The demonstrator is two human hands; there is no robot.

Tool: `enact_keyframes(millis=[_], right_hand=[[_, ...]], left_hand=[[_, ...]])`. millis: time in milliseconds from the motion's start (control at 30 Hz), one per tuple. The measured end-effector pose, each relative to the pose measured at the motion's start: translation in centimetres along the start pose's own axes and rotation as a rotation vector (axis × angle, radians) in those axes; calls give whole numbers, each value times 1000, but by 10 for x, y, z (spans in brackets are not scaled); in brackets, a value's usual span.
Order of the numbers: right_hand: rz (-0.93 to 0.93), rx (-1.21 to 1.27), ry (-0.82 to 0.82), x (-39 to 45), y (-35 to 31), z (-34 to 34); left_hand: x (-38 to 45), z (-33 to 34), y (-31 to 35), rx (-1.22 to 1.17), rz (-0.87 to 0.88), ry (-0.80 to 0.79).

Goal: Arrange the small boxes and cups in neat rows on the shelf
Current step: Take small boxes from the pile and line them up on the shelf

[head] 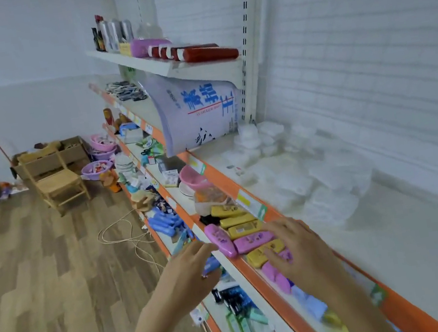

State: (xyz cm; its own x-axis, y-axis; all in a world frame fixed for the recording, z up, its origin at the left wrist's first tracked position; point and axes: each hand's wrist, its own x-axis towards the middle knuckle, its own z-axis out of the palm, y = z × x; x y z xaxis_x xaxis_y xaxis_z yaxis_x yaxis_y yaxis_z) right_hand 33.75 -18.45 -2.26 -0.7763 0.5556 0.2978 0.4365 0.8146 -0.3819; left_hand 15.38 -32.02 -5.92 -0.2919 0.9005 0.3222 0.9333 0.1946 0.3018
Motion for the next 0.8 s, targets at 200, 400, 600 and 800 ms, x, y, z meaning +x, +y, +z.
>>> enact_keyframes(millis=[200, 400, 600, 800], right_hand=[[-31, -69, 113, 99, 26, -26], [41, -132, 193, 178, 52, -45], [223, -94, 162, 253, 83, -13], [470, 55, 121, 313, 105, 32]], left_hand=[[125, -24, -31, -37, 124, 85], [246, -29, -62, -29, 245, 87], [357, 1, -98, -97, 337, -32], [427, 33, -107, -305, 322, -152]])
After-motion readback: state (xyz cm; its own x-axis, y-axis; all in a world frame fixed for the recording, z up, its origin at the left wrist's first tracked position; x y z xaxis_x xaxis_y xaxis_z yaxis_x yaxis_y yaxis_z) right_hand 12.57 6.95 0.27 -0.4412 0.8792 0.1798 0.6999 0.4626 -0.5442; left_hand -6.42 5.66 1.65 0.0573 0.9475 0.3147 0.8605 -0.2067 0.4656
